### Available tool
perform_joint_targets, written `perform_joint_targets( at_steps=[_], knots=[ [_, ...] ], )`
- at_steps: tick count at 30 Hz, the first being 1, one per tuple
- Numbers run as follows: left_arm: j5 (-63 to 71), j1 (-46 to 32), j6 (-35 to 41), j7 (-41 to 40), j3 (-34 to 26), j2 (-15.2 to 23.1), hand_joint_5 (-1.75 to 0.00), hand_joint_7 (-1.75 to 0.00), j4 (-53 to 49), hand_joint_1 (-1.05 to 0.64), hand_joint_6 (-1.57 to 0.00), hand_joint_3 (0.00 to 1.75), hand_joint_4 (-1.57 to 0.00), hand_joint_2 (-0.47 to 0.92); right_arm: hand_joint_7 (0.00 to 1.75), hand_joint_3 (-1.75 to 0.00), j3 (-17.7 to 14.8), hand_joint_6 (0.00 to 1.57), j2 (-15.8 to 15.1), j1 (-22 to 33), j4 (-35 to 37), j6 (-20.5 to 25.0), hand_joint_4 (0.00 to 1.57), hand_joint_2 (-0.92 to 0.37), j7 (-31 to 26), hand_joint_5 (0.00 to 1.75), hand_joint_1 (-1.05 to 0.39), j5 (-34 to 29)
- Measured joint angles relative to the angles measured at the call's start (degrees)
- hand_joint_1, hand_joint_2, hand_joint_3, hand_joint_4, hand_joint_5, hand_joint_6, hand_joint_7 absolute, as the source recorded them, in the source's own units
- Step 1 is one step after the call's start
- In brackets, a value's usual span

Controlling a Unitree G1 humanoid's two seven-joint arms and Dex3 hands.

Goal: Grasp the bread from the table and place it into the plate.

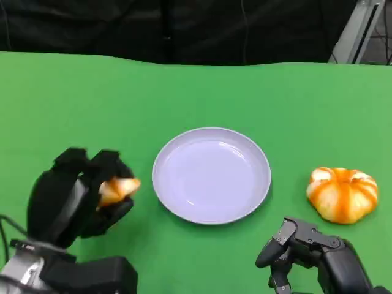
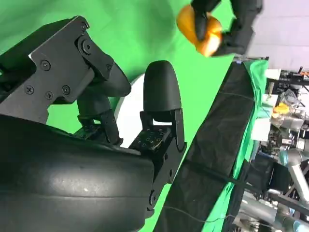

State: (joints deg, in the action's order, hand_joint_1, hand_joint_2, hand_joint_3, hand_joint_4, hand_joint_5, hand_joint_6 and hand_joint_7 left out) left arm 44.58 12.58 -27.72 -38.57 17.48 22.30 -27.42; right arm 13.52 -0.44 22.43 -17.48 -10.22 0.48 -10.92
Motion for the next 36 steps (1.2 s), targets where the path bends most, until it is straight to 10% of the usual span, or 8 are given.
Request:
perform_joint_targets(
  at_steps=[24,26,29,36],
  knots=[
    [3.2,21.2,0.9,4.3,10.9,-12.8,-1.75,-1.59,-16.0,-0.21,-0.70,1.20,-0.81,0.38,1.30,-1.27,0.9,0.73,-0.1,1.0,-0.9,-0.2,0.69,-0.43,-0.4,1.63,0.05,-1.5],
    [2.7,22.3,1.0,5.3,11.2,-13.4,-1.10,-0.71,-16.7,-0.27,-0.60,0.61,-0.54,0.68,1.30,-1.26,0.9,0.73,-0.1,1.1,-1.1,-0.1,0.69,-0.43,-0.4,1.63,0.04,-1.6],
    [2.1,22.8,4.8,14.1,11.6,-13.6,-0.59,-0.13,-15.2,-0.59,-0.34,0.19,-0.09,0.89,1.30,-1.26,1.0,0.74,0.0,1.2,-1.2,-0.1,0.69,-0.44,-0.5,1.63,0.04,-1.6],
    [1.0,21.6,15.4,32.2,12.2,-12.9,-0.02,-0.01,-6.8,-0.92,-0.05,0.37,0.00,0.92,1.30,-1.23,1.0,0.73,0.1,1.2,-1.7,0.7,0.68,-0.46,-0.5,1.64,0.05,-1.5]
  ],
)
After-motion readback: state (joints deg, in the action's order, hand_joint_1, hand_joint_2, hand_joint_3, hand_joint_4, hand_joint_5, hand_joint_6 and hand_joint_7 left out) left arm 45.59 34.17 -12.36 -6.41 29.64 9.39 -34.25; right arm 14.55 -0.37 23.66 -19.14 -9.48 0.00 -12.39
